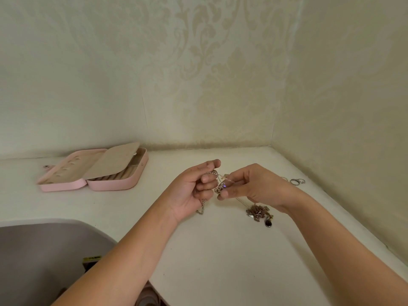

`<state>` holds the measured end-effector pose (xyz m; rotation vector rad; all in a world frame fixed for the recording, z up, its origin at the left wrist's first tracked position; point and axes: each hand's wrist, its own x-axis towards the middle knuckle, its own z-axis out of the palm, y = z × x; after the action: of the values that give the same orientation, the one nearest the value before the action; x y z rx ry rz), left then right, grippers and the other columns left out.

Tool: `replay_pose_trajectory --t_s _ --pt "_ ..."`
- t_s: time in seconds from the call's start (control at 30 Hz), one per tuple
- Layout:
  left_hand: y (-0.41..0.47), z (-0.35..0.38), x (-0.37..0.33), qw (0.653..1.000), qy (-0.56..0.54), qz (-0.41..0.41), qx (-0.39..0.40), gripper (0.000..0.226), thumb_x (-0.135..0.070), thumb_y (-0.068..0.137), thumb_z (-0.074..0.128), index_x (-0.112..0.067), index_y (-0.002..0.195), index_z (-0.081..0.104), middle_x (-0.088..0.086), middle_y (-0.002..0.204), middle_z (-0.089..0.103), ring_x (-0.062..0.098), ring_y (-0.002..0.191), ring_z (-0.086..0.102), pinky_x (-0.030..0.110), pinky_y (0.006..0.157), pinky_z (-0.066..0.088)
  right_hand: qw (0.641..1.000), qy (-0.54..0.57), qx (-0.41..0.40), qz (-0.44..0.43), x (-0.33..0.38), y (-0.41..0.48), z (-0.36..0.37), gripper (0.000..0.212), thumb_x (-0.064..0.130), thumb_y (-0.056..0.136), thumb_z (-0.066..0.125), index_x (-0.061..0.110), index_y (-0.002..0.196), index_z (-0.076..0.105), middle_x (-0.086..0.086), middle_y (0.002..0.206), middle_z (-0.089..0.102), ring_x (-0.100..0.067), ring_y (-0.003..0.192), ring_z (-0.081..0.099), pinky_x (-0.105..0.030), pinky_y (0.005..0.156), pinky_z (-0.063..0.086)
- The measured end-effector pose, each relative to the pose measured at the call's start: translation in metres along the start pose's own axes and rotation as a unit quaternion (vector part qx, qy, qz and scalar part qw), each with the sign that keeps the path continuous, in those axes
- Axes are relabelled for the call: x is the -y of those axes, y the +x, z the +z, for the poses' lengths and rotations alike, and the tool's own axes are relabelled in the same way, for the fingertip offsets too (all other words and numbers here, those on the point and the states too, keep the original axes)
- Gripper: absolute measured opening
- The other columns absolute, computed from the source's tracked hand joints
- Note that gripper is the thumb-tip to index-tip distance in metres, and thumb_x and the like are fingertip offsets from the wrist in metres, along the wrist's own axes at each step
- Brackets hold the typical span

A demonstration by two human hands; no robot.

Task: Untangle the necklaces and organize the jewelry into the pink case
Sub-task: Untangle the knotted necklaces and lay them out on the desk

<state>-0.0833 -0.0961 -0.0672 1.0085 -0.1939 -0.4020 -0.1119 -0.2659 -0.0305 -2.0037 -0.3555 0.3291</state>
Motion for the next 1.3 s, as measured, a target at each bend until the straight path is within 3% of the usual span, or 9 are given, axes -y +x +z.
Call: replay_pose_trajectory --t_s 0.13,0.27,0.4,0.53,0.7,0.8,0.97,1.2,1.3 --pt "0.001 -0.002 0.000 0.999 -0.025 -0.018 -0.014 0.018 -0.018 0.079 0.055 -0.011 0.094 0.063 -0.008 0.052 0.034 0.001 0.038 0.026 0.014 0.039 0.011 1.000 0.007 -0.016 -0.009 0.000 0.001 0.000 0.020 0.008 0.085 0.070 -0.005 0.100 0.070 -0.010 0.083 0.069 0.002 0.036 0.045 -0.009 0.040 0.034" --pt "0.000 -0.003 0.000 1.000 -0.002 -0.029 -0.009 0.023 -0.020 0.077 0.060 -0.011 0.098 0.064 -0.008 0.057 0.032 0.002 0.041 0.024 0.015 0.039 0.012 1.000 0.020 -0.022 0.000 -0.005 0.005 -0.003 0.010 0.021 0.081 0.075 0.014 0.087 0.076 -0.004 0.078 0.073 -0.006 0.044 0.023 -0.020 0.044 0.015" --pt "0.001 -0.005 0.001 0.999 0.050 -0.019 -0.006 0.029 -0.006 0.072 0.065 -0.014 0.100 0.063 -0.009 0.057 0.029 0.001 0.042 0.022 0.012 0.036 0.016 0.999 0.032 -0.026 -0.006 -0.006 0.005 -0.006 0.016 0.024 0.080 0.074 0.011 0.089 0.076 -0.002 0.072 0.070 -0.011 0.050 0.021 -0.019 0.044 0.017" --pt "-0.002 -0.002 0.001 0.993 0.114 -0.015 0.003 0.035 0.005 0.075 0.066 -0.013 0.104 0.063 -0.013 0.052 0.041 0.001 0.039 0.022 0.012 0.036 0.015 0.998 0.046 -0.042 -0.023 -0.008 0.005 -0.013 0.015 0.024 0.081 0.073 0.010 0.087 0.075 0.000 0.063 0.065 -0.012 0.051 0.024 -0.017 0.043 0.022" --pt "-0.003 0.001 0.003 0.980 0.199 -0.001 -0.003 0.034 -0.015 0.071 0.069 -0.009 0.104 0.070 -0.014 0.052 0.035 0.002 0.041 0.021 0.012 0.037 0.016 0.998 0.046 -0.041 -0.028 -0.009 0.006 -0.017 0.015 0.031 0.073 0.075 0.018 0.079 0.076 0.001 0.059 0.061 -0.015 0.054 0.023 -0.019 0.044 0.019" --pt "-0.003 0.001 0.003 0.976 0.218 0.007 -0.017 0.020 -0.017 0.076 0.067 -0.009 0.095 0.070 -0.015 0.050 0.037 0.002 0.041 0.022 0.012 0.037 0.018 0.998 0.036 -0.040 -0.025 -0.011 0.007 -0.019 0.015 0.027 0.077 0.075 0.013 0.082 0.075 0.001 0.058 0.059 -0.017 0.056 0.025 -0.019 0.044 0.020" --pt "-0.002 0.001 0.004 0.981 0.193 0.006 -0.016 0.010 -0.025 0.071 0.068 -0.016 0.075 0.066 -0.010 0.058 0.041 0.004 0.048 0.019 0.014 0.040 0.015 0.999 0.009 -0.034 -0.020 -0.012 0.007 -0.017 0.010 0.023 0.079 0.076 0.013 0.081 0.075 0.001 0.058 0.055 -0.015 0.057 0.030 -0.018 0.045 0.022" --pt "-0.001 0.001 0.006 0.990 0.141 0.005 0.012 0.012 -0.023 0.076 0.063 -0.012 0.079 0.062 -0.010 0.064 0.057 0.002 0.048 0.025 0.011 0.038 0.020 0.999 -0.015 -0.037 -0.020 -0.011 0.006 -0.017 0.009 0.025 0.078 0.077 0.017 0.076 0.075 -0.002 0.059 0.049 -0.025 0.066 0.030 -0.022 0.051 0.022" --pt "-0.002 0.000 0.004 0.992 0.126 0.011 0.010 0.012 -0.022 0.078 0.063 -0.012 0.073 0.061 -0.009 0.062 0.054 0.002 0.046 0.025 0.010 0.037 0.020 0.999 0.003 -0.046 -0.022 -0.011 0.006 -0.016 0.012 0.025 0.074 0.079 0.015 0.078 0.075 -0.002 0.061 0.054 -0.024 0.068 0.032 -0.022 0.051 0.023"
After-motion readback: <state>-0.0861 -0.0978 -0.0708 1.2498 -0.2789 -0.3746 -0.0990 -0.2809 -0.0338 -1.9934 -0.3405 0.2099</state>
